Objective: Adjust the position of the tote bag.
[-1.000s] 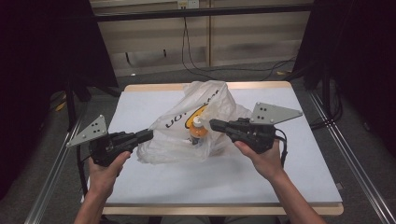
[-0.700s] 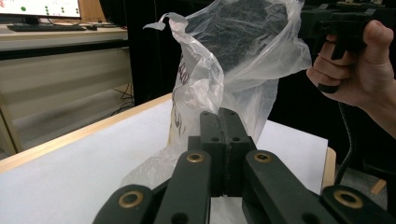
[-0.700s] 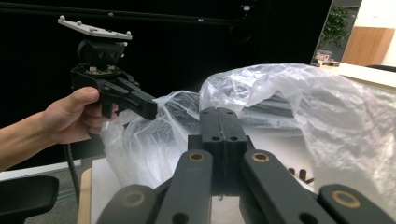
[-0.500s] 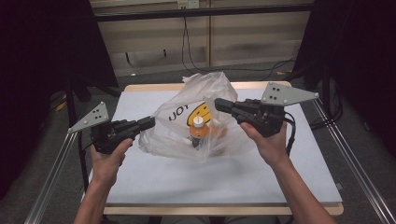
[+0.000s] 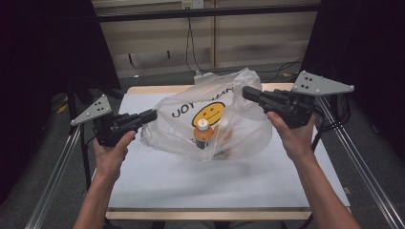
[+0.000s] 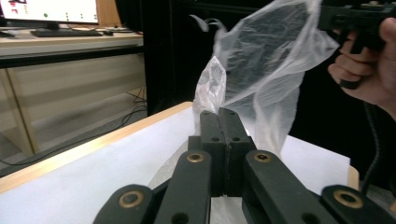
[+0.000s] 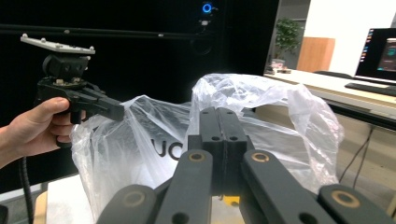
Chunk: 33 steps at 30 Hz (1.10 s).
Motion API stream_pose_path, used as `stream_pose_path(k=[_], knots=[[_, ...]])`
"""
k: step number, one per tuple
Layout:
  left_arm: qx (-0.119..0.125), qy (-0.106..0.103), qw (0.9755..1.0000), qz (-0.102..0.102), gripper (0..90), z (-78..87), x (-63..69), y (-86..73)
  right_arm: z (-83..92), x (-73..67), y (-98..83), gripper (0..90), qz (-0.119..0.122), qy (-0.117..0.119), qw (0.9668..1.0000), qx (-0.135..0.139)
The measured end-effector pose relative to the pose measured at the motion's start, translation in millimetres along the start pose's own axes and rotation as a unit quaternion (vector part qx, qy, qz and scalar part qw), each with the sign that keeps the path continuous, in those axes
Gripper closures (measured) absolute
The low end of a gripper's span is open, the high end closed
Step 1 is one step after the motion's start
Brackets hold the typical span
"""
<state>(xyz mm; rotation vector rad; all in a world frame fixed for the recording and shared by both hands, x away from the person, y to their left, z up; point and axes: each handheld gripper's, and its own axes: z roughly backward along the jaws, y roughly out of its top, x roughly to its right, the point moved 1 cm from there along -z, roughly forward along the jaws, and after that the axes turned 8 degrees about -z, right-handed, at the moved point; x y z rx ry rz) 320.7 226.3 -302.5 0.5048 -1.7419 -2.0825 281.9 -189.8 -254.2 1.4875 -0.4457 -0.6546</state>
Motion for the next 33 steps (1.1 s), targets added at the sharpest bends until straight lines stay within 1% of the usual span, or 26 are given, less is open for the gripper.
stream_pose_path(k=[1, 2, 3, 5, 6, 7, 8, 11, 12, 13, 14, 15, 16, 17, 19, 22, 23, 24, 25, 26, 27, 28, 29, 31, 32, 33], knots=[[0.002, -0.001, 1.0000, 0.005, 90.0, 0.2, -2.3, -0.6, 2.6, 1.6, 0.8, 90.0, 0.000, -0.009, 1.0000, 0.004], [-0.004, 0.006, 1.0000, 0.005, 90.0, 1.5, -4.5, -0.9, 5.5, 3.6, 1.6, 90.0, 0.000, -0.014, 0.9999, 0.005], [-0.002, 0.003, 1.0000, 0.004, 90.0, 1.7, -6.3, -1.6, 8.8, 5.8, 2.2, 90.0, 0.000, -0.019, 0.9998, 0.006], [-0.003, 0.006, 1.0000, 0.004, 90.0, 2.8, -8.5, -2.5, 13.8, 9.2, 2.4, 90.0, -0.003, -0.031, 0.9995, 0.009], [-0.006, 0.012, 0.9999, 0.008, 90.0, 3.7, -9.9, -3.1, 13.8, 9.2, 2.4, 90.0, -0.003, -0.031, 0.9995, 0.009], [-0.008, 0.014, 0.9998, 0.012, 90.0, 5.5, -13.7, -5.5, 18.4, 13.5, 1.5, 90.0, -0.006, -0.039, 0.9992, 0.012], [-0.006, 0.014, 0.9998, 0.016, 90.0, 5.8, -14.9, -7.0, 20.2, 16.0, 0.5, 90.0, -0.007, -0.042, 0.9990, 0.010], [-0.005, 0.017, 0.9997, 0.016, 90.0, 6.1, -18.3, -11.2, 24.1, 22.8, -4.3, 90.0, -0.013, -0.051, 0.9986, 0.007], [-0.005, 0.021, 0.9995, 0.022, 90.0, 6.1, -19.7, -12.9, 24.5, 24.7, -5.6, 90.0, -0.013, -0.053, 0.9985, 0.006], [-0.010, 0.023, 0.9995, 0.019, 90.0, 6.8, -21.3, -13.8, 25.2, 27.6, -7.7, 90.0, -0.015, -0.058, 0.9982, 0.004], [-0.010, 0.023, 0.9995, 0.019, 90.0, 6.8, -21.3, -13.8, 25.2, 27.6, -7.7, 90.0, -0.015, -0.058, 0.9982, 0.004], [-0.011, 0.028, 0.9992, 0.026, 90.0, 7.3, -25.4, -17.1, 27.0, 32.5, -10.8, 90.0, -0.020, -0.064, 0.9978, -0.001], [-0.009, 0.026, 0.9992, 0.027, 90.0, 7.5, -27.4, -18.9, 27.9, 34.4, -12.1, 90.0, -0.022, -0.068, 0.9974, -0.002], [-0.013, 0.029, 0.9991, 0.028, 90.0, 7.9, -28.3, -20.1, 28.9, 35.9, -13.2, 90.0, -0.023, -0.071, 0.9972, -0.003], [-0.015, 0.028, 0.9989, 0.035, 90.0, 6.6, -30.1, -24.3, 32.0, 38.3, -15.3, 90.0, -0.026, -0.077, 0.9967, -0.005], [-0.023, 0.028, 0.9988, 0.033, 90.0, 5.0, -32.2, -29.2, 35.1, 40.4, -17.6, 90.0, -0.027, -0.082, 0.9963, -0.005], [-0.029, 0.032, 0.9983, 0.039, 90.0, 3.0, -32.8, -33.7, 37.1, 41.5, -19.1, 90.0, -0.030, -0.085, 0.9959, -0.007], [-0.038, 0.031, 0.9978, 0.044, 90.0, -1.8, -32.9, -39.7, 41.1, 44.9, -23.7, 90.0, -0.033, -0.093, 0.9950, -0.009], [-0.038, 0.023, 0.9980, 0.044, 90.0, -4.4, -33.2, -42.2, 42.9, 46.5, -26.0, 90.0, -0.038, -0.095, 0.9947, -0.010], [-0.041, 0.022, 0.9979, 0.045, 90.0, -6.8, -33.0, -44.6, 43.9, 48.0, -28.1, 90.0, -0.040, -0.099, 0.9943, -0.010], [-0.038, 0.017, 0.9979, 0.049, 90.0, -8.9, -33.1, -46.5, 44.9, 49.2, -30.8, 90.0, -0.045, -0.100, 0.9939, -0.012], [-0.040, 0.018, 0.9980, 0.045, 90.0, -10.2, -33.6, -47.3, 45.7, 50.7, -33.4, 90.0, -0.043, -0.103, 0.9937, -0.014], [-0.040, 0.017, 0.9978, 0.050, 90.0, -12.0, -33.0, -47.4, 46.5, 51.7, -35.9, 90.0, -0.046, -0.105, 0.9933, -0.016], [-0.047, 0.023, 0.9976, 0.044, 90.0, -12.7, -34.0, -46.4, 48.8, 54.0, -39.6, 90.0, -0.050, -0.109, 0.9926, -0.018], [-0.047, 0.023, 0.9976, 0.044, 90.0, -12.7, -34.0, -46.4, 48.8, 54.0, -39.6, 90.0, -0.050, -0.109, 0.9926, -0.018], [-0.041, 0.018, 0.9979, 0.048, 90.0, -13.2, -35.2, -46.2, 51.6, 56.8, -41.7, 90.0, -0.054, -0.111, 0.9923, -0.016]])
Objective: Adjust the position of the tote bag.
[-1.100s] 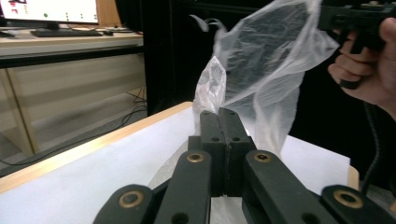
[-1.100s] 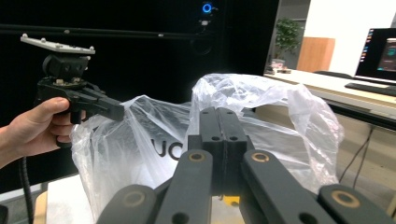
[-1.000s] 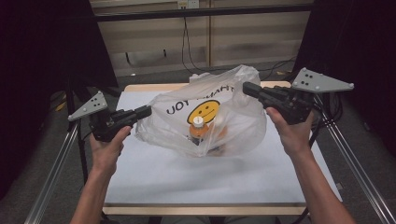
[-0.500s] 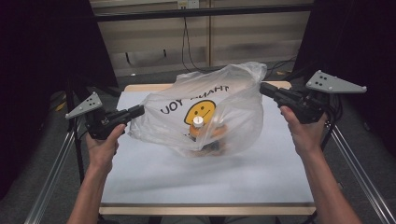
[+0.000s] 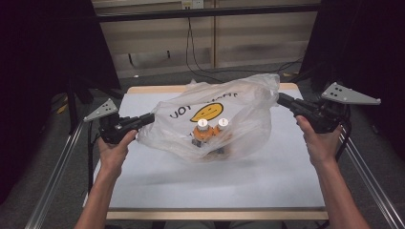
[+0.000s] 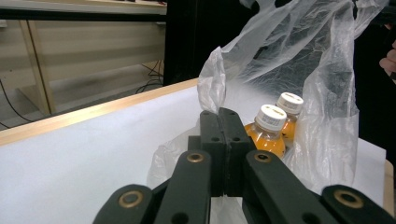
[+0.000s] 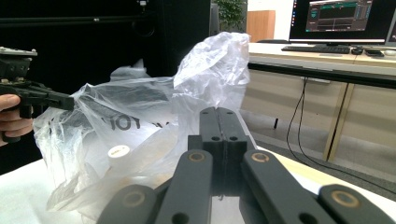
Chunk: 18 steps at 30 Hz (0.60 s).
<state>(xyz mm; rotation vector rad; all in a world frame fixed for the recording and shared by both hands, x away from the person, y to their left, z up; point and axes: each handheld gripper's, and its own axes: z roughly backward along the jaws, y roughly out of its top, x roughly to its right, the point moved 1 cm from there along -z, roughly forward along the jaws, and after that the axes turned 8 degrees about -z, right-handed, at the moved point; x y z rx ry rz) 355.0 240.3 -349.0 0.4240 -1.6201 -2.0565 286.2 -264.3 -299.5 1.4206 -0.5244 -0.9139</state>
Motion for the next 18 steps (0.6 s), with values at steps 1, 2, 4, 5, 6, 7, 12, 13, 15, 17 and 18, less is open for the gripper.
stream_pose_path(k=[1, 2, 4, 5, 6, 7, 12, 13, 15, 17, 18], knots=[[-0.002, 0.002, 1.0000, -0.002, 90.0, 0.3, -1.1, 0.0, 0.7, 0.9, -0.7, 90.0, -0.001, 0.000, 1.0000, 0.000], [-0.001, 0.004, 1.0000, 0.000, 90.0, 0.4, -1.8, -0.4, 1.5, 1.8, -1.7, 90.0, -0.002, -0.003, 1.0000, 0.000], [-0.005, 0.006, 1.0000, 0.001, 90.0, 0.0, -3.8, -3.3, 3.8, 3.7, -4.8, 90.0, -0.004, -0.005, 1.0000, -0.002], [-0.005, 0.006, 1.0000, 0.001, 90.0, 0.0, -3.8, -3.3, 3.8, 3.7, -4.8, 90.0, -0.004, -0.005, 1.0000, -0.002], [0.000, 0.006, 1.0000, 0.007, 90.0, -0.9, -3.9, -7.7, 4.8, 5.3, -8.4, 90.0, -0.007, -0.007, 1.0000, -0.002], [0.001, 0.004, 0.9999, 0.011, 90.0, -1.9, -3.8, -11.1, 5.3, 5.9, -10.0, 90.0, -0.008, -0.006, 0.9999, -0.004], [0.004, 0.000, 0.9997, 0.024, 90.0, -4.5, -4.5, -21.3, 2.8, 8.3, -23.0, 90.0, -0.019, -0.006, 0.9998, -0.010], [0.008, -0.004, 0.9996, 0.026, 90.0, -4.6, -5.2, -22.7, 1.8, 9.3, -25.2, 90.0, -0.020, -0.006, 0.9997, -0.010], [0.006, -0.002, 0.9996, 0.027, 90.0, -4.9, -4.9, -23.7, -0.1, 10.4, -29.1, 90.0, -0.022, -0.009, 0.9996, -0.016], [0.001, -0.002, 0.9998, 0.018, 90.0, -7.2, -3.4, -26.5, -1.8, 12.1, -33.6, 90.0, -0.021, -0.013, 0.9994, -0.022], [-0.002, 0.000, 0.9998, 0.018, 90.0, -7.4, -3.1, -27.6, -2.5, 12.5, -35.9, 90.0, -0.023, -0.017, 0.9992, -0.026]])
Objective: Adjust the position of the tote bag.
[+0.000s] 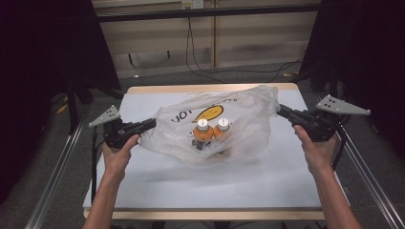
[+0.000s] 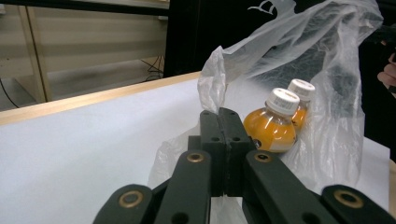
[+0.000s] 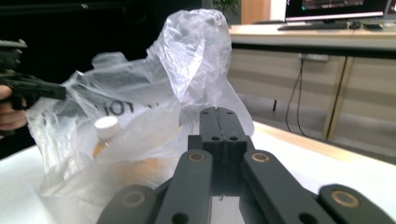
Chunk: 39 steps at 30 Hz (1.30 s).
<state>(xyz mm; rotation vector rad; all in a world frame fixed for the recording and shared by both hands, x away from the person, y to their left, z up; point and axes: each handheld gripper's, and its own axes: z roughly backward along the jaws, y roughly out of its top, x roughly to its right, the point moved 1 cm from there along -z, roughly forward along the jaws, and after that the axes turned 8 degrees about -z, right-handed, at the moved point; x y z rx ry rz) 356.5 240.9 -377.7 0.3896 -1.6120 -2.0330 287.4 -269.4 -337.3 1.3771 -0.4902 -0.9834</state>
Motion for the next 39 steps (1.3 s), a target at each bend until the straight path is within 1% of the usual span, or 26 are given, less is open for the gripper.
stream_pose_path(k=[1, 2, 4, 6, 7, 8, 9, 10, 11, 12, 13, 14, 15, 16, 17, 20, 21, 22, 24, 27, 28, 31, 32, 33, 35, 39], knots=[[-0.003, 0.003, 1.0000, 0.001, 90.0, -0.7, 0.2, -1.8, -0.3, 0.6, -1.8, 90.0, 0.000, -0.002, 1.0000, -0.004], [-0.002, -0.003, 1.0000, 0.003, 90.0, -1.4, -0.9, -4.2, -0.9, 1.7, -4.4, 90.0, 0.000, -0.002, 1.0000, -0.009], [-0.004, 0.002, 0.9999, 0.010, 90.0, -2.5, -2.4, -9.6, -1.4, 3.9, -9.2, 90.0, 0.000, -0.007, 0.9998, -0.018], [-0.009, 0.001, 0.9999, 0.011, 90.0, -4.0, -4.2, -13.2, -0.1, 7.0, -12.9, 90.0, -0.003, -0.006, 0.9998, -0.018], [-0.017, 0.007, 0.9998, 0.006, 90.0, -3.1, -5.0, -14.3, 0.4, 8.2, -14.3, 90.0, -0.004, -0.008, 0.9998, -0.017], [-0.013, 0.005, 0.9998, 0.010, 90.0, -3.3, -5.2, -15.2, 0.9, 9.4, -15.9, 90.0, -0.007, -0.006, 0.9998, -0.015], [-0.014, 0.001, 0.9999, 0.009, 90.0, -3.2, -6.0, -16.8, 1.1, 10.6, -17.3, 90.0, -0.006, -0.006, 0.9999, -0.013], [-0.020, 0.007, 0.9997, 0.008, 90.0, -2.9, -5.9, -17.6, 1.2, 11.6, -20.5, 90.0, -0.011, -0.005, 0.9998, -0.013], [-0.022, 0.005, 0.9997, 0.006, 90.0, -3.1, -7.4, -20.0, 1.0, 11.9, -22.8, 90.0, -0.016, -0.005, 0.9998, -0.010], [-0.021, 0.004, 0.9997, 0.009, 90.0, -3.4, -8.2, -22.1, -0.1, 12.7, -27.7, 90.0, -0.020, -0.002, 0.9997, -0.010], [-0.021, 0.004, 0.9997, 0.009, 90.0, -3.4, -8.2, -22.1, -2.8, 13.8, -31.2, 90.0, -0.019, -0.004, 0.9996, -0.020], [-0.029, 0.005, 0.9995, 0.009, 90.0, -4.3, -9.5, -25.1, -5.0, 14.8, -34.2, 90.0, -0.013, -0.009, 0.9994, -0.031], [-0.029, 0.005, 0.9995, 0.009, 90.0, -4.3, -9.5, -25.1, -5.0, 14.8, -34.2, 90.0, -0.013, -0.009, 0.9994, -0.031], [-0.039, 0.013, 0.9991, 0.004, 90.0, -4.5, -9.1, -25.8, -5.5, 18.3, -38.4, 90.0, -0.021, -0.008, 0.9992, -0.033], [-0.043, 0.013, 0.9990, -0.001, 90.0, -5.5, -9.0, -26.6, -5.2, 19.8, -39.7, 90.0, -0.020, -0.011, 0.9991, -0.035], [-0.042, 0.012, 0.9991, -0.004, 90.0, -6.3, -10.0, -27.0, -2.6, 24.2, -42.5, 90.0, -0.026, -0.017, 0.9988, -0.037], [-0.050, 0.014, 0.9986, -0.008, 90.0, -6.4, -10.8, -27.9, -1.9, 25.5, -43.3, 90.0, -0.027, -0.019, 0.9988, -0.036], [-0.052, 0.014, 0.9985, -0.010, 90.0, -6.6, -11.5, -28.7, -1.1, 26.7, -44.2, 90.0, -0.028, -0.022, 0.9987, -0.036], [-0.055, 0.015, 0.9984, -0.006, 90.0, -7.8, -11.7, -31.3, 0.1, 28.5, -45.8, 90.0, -0.028, -0.026, 0.9985, -0.039], [-0.063, 0.018, 0.9978, -0.007, 90.0, -8.7, -12.9, -34.1, 0.9, 30.1, -47.7, 90.0, -0.026, -0.029, 0.9984, -0.041], [-0.066, 0.018, 0.9976, -0.007, 90.0, -9.3, -14.6, -36.2, 1.2, 32.1, -50.2, 90.0, -0.031, -0.031, 0.9981, -0.043], [-0.068, 0.021, 0.9975, -0.002, 90.0, -10.4, -16.7, -38.4, 0.3, 33.8, -53.4, 90.0, -0.031, -0.035, 0.9976, -0.050], [-0.068, 0.021, 0.9975, -0.002, 90.0, -10.4, -16.7, -38.4, 0.3, 33.8, -53.4, 90.0, -0.031, -0.035, 0.9976, -0.050], [-0.076, 0.022, 0.9968, -0.005, 90.0, -11.3, -18.3, -40.3, -1.0, 34.7, -55.5, 90.0, -0.031, -0.038, 0.9972, -0.056], [-0.082, 0.027, 0.9962, -0.007, 90.0, -12.7, -18.6, -42.3, -2.4, 34.9, -57.3, 90.0, -0.034, -0.040, 0.9968, -0.061], [-0.090, 0.027, 0.9955, -0.008, 90.0, -13.8, -20.1, -46.1, -5.3, 34.3, -61.8, 90.0, -0.028, -0.046, 0.9959, -0.073]])
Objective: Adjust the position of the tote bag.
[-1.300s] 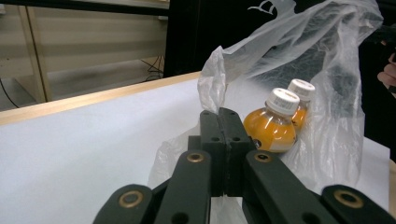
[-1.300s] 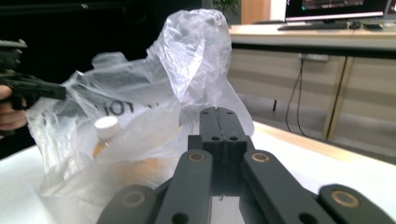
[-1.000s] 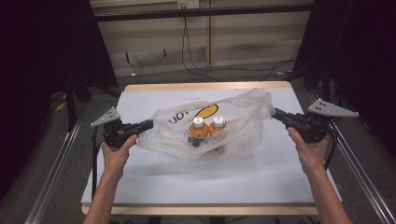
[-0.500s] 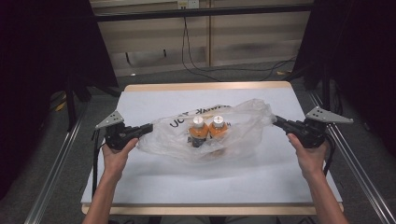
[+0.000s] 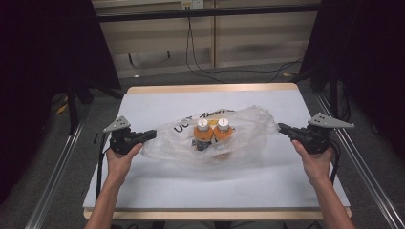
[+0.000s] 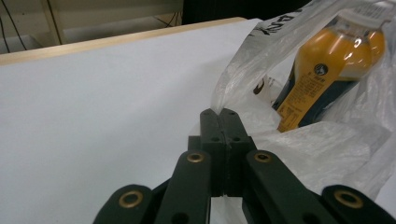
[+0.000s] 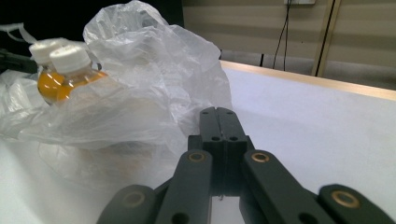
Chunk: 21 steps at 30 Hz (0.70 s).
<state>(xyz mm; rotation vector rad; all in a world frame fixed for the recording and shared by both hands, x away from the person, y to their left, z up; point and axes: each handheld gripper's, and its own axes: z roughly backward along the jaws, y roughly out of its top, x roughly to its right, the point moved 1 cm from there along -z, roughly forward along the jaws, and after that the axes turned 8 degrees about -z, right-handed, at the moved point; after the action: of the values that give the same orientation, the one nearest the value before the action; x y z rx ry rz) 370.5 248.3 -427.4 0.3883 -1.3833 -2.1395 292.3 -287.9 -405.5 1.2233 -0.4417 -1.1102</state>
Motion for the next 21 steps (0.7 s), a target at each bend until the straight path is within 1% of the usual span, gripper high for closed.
stream_pose_path(k=[1, 3, 6, 8, 9, 10, 12, 13, 14, 15, 16, 17, 18, 19, 20, 21], knots=[[-0.006, 0.002, 1.0000, -0.002, 90.0, -0.6, -0.7, -2.3, -0.3, 0.3, -1.0, 90.0, 0.000, 0.000, 1.0000, -0.003], [-0.008, 0.001, 1.0000, 0.000, 90.0, -0.8, -0.8, -4.4, -0.9, 1.7, -3.6, 90.0, 0.007, -0.006, 0.9999, -0.010], [-0.019, 0.004, 0.9998, -0.001, 90.0, -1.7, -2.3, -8.3, -0.8, 4.9, -6.4, 90.0, 0.006, -0.012, 0.9998, -0.014], [-0.019, 0.004, 0.9998, 0.002, 90.0, -2.0, -3.2, -9.5, -0.5, 6.7, -7.5, 90.0, 0.005, -0.014, 0.9998, -0.016], [-0.014, 0.000, 0.9998, 0.012, 90.0, -0.9, -5.6, -11.3, 0.4, 9.5, -9.0, 90.0, 0.001, -0.016, 0.9997, -0.017], [-0.009, -0.001, 0.9998, 0.016, 90.0, -0.1, -5.8, -11.2, 0.6, 10.0, -9.4, 90.0, 0.000, -0.016, 0.9997, -0.018], [-0.010, 0.001, 0.9999, 0.013, 90.0, 0.6, -5.2, -10.6, 0.8, 10.0, -9.7, 90.0, 0.000, -0.015, 0.9997, -0.018], [-0.009, -0.001, 0.9999, 0.007, 90.0, 1.1, -3.1, -8.7, 2.4, 7.5, -8.0, 90.0, 0.005, -0.008, 0.9999, -0.013], [-0.007, -0.002, 0.9999, 0.007, 90.0, 0.5, -1.4, -7.6, 3.6, 5.8, -6.5, 90.0, 0.007, -0.004, 0.9999, -0.009], [-0.008, -0.003, 1.0000, 0.003, 90.0, 0.0, 0.1, -6.7, 5.7, 3.0, -4.0, 90.0, 0.004, 0.002, 1.0000, -0.002], [-0.009, -0.005, 0.9999, -0.001, 90.0, -0.6, 1.7, -5.4, 7.9, 0.4, -1.3, 90.0, 0.008, 0.014, 0.9999, 0.002], [-0.008, -0.006, 0.9999, 0.000, 90.0, -1.3, 3.1, -4.8, 10.6, -3.7, 1.4, 90.0, 0.014, 0.025, 0.9996, 0.005], [-0.009, -0.008, 0.9999, -0.005, 90.0, -1.6, 4.1, -4.1, 12.3, -6.3, 2.4, 90.0, 0.018, 0.030, 0.9994, 0.007], [-0.011, -0.006, 0.9999, -0.010, 90.0, -1.6, 5.0, -3.3, 14.2, -9.0, 3.2, 87.5, 0.021, 0.042, 0.9988, 0.011], [-0.010, -0.006, 0.9999, -0.009, 90.0, -1.8, 6.0, -3.0, 15.7, -11.2, 3.4, 75.6, 0.025, 0.053, 0.9982, 0.014], [-0.009, -0.008, 0.9999, -0.008, 90.0, -1.5, 6.1, -2.8, 16.2, -12.7, 3.1, 68.7, 0.027, 0.052, 0.9982, 0.012]])
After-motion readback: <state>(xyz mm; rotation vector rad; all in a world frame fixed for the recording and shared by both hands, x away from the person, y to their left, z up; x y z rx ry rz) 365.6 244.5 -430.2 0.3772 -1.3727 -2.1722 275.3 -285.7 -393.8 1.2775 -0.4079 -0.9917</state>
